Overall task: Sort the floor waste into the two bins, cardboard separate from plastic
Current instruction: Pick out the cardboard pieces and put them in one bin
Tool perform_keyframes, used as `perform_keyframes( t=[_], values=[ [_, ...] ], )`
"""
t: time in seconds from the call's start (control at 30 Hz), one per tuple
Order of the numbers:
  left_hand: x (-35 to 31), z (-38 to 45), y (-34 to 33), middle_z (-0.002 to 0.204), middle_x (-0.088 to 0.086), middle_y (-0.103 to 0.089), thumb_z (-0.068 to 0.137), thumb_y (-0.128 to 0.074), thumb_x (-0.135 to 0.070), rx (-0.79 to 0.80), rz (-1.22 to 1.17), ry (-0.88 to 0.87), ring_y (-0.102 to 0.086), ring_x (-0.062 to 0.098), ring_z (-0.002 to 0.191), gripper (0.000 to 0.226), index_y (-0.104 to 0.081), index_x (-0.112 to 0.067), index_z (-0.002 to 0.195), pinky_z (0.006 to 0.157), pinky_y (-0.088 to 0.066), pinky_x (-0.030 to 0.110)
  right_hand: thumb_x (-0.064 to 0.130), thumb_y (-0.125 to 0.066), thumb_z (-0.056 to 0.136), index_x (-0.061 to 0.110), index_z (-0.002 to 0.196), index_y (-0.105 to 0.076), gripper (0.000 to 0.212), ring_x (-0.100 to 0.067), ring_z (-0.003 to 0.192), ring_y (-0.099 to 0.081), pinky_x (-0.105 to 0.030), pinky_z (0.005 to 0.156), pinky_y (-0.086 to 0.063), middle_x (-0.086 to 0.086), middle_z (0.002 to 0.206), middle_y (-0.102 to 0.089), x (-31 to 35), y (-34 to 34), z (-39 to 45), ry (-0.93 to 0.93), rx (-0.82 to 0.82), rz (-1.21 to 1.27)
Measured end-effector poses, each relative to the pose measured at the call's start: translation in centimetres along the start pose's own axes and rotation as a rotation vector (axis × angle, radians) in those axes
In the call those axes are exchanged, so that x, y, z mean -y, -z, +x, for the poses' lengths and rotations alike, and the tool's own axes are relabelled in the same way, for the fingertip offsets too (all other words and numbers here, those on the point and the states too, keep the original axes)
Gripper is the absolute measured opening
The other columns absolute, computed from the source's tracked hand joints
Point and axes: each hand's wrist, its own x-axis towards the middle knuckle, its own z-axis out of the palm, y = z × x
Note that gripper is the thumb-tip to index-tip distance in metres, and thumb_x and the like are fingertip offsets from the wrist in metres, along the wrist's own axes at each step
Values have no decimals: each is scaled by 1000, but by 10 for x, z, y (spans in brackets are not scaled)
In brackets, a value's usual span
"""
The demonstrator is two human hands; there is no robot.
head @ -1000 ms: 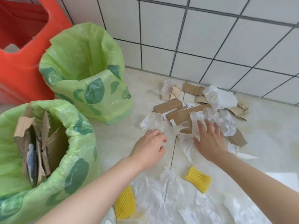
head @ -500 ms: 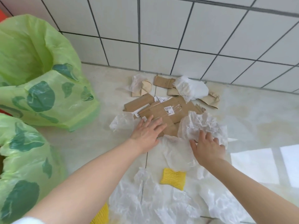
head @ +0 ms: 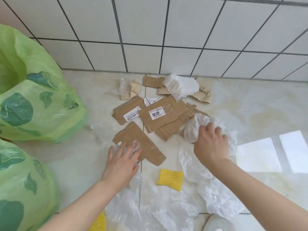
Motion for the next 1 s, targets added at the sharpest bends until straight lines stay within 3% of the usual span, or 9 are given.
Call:
perform_keyframes(
  t=[0.07,0.2,0.27,0.33,0.4,0.5,0.67,0.8,1.0],
  values=[
    [-6,0,3,106,5,-62,76,-59,-43,-89,11,37,-59,34,92,36,-62,-20,104,94,-40,64,19,-50,84,9,125,-48,42,-36,121,-41,-42,91,-40,-12,134,-43,12,1,5,227,-29,72],
    [-9,18,18,88,9,-52,64,-77,-29,-121,-51,67,-53,33,83,28,-62,-14,82,89,-44,55,28,-45,92,14,140,-35,51,-36,142,-16,-46,112,-25,-6,153,-26,21,-14,18,441,124,39],
    [-5,32,21,93,9,-52,60,-78,-22,-114,-77,4,-55,33,88,33,-60,-13,86,83,-48,46,33,-41,94,14,138,-35,48,-33,139,-22,-43,110,-29,-5,149,-30,15,-22,21,396,173,34],
    [-3,45,26,113,10,-55,62,-77,-14,-61,-117,-61,-54,38,113,45,-60,-13,104,91,-49,46,33,-41,94,14,131,-40,42,-30,131,-34,-39,99,-38,-6,141,-38,4,-25,21,292,164,56],
    [4,56,28,146,5,-34,80,-63,-9,48,-151,-106,-21,36,143,58,-44,-16,134,111,-31,50,29,-41,93,11,126,-41,38,-31,123,-42,-39,90,-42,-10,137,-41,-9,-27,19,166,170,54],
    [21,70,36,158,-6,-11,88,-52,-10,250,-152,-66,2,26,148,68,-21,-24,147,119,-10,43,30,-38,95,8,125,-42,38,-34,118,-45,-40,85,-43,-14,141,-39,-23,-29,17,14,215,40],
    [27,73,45,138,-2,-31,74,-72,-27,281,-90,-112,-21,24,135,73,-36,-29,137,112,-21,40,23,-39,93,8,103,-52,23,-31,103,-51,-34,69,-38,-10,105,-58,-26,-22,32,-86,119,235],
    [30,70,42,104,-4,-31,63,-76,-40,268,-19,-105,-32,20,111,55,-49,-27,109,102,-28,34,32,-50,93,4,127,-39,45,-38,114,-45,-42,81,-41,-14,124,-45,-16,-16,54,-267,135,471],
    [41,74,47,105,-9,-39,69,-72,-48,228,-121,-21,-35,16,112,46,-51,-28,105,102,-25,35,39,-60,87,3,130,-28,64,-42,112,-44,-44,88,-39,-18,126,-37,-7,-14,80,-355,176,578]
  ],
)
